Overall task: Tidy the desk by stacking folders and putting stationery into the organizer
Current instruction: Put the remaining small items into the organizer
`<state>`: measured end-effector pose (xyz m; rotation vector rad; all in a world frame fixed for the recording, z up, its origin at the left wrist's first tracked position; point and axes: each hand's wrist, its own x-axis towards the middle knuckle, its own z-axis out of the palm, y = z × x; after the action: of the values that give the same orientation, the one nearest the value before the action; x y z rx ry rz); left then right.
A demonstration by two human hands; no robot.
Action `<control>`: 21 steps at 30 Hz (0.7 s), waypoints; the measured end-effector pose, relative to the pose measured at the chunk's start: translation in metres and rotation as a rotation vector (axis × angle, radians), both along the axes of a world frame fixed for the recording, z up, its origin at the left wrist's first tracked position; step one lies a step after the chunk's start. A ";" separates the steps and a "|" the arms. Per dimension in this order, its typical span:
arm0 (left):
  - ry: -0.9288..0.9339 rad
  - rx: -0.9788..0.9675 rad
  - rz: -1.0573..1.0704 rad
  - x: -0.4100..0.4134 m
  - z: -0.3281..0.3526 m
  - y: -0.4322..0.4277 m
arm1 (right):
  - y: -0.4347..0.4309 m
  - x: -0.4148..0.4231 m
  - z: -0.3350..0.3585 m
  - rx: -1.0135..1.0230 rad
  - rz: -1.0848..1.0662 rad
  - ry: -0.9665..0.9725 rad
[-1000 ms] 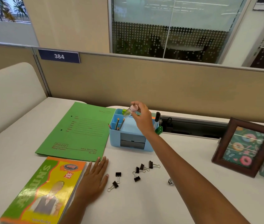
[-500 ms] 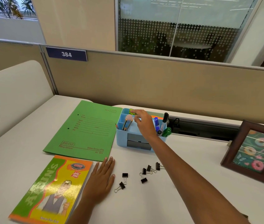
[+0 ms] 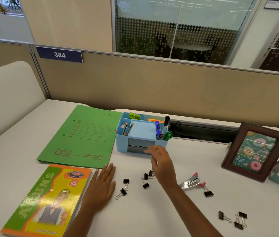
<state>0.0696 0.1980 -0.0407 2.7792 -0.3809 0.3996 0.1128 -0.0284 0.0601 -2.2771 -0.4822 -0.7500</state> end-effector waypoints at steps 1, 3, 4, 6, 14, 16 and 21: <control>0.001 0.000 -0.002 0.000 0.000 0.000 | -0.007 -0.011 -0.011 -0.022 -0.022 0.004; 0.005 -0.005 -0.006 0.000 0.001 0.000 | -0.020 -0.031 -0.030 -0.054 -0.060 0.024; 0.006 -0.011 -0.009 0.000 0.001 -0.001 | -0.027 -0.039 -0.037 -0.068 -0.080 0.033; 0.006 -0.018 -0.014 0.000 0.002 -0.001 | -0.041 -0.052 -0.046 -0.084 -0.128 0.051; 0.003 -0.020 -0.022 0.001 0.002 -0.001 | -0.095 -0.061 -0.058 -0.193 -0.492 0.116; -0.002 -0.016 -0.019 0.001 0.002 0.000 | -0.106 -0.060 -0.058 -0.232 -0.550 0.220; 0.018 -0.003 -0.004 -0.001 0.007 -0.001 | -0.126 -0.054 -0.056 -0.264 -0.520 0.421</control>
<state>0.0690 0.1965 -0.0340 2.7770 -0.3808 0.3734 0.0588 -0.1546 0.0045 -2.7544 0.2336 -0.4335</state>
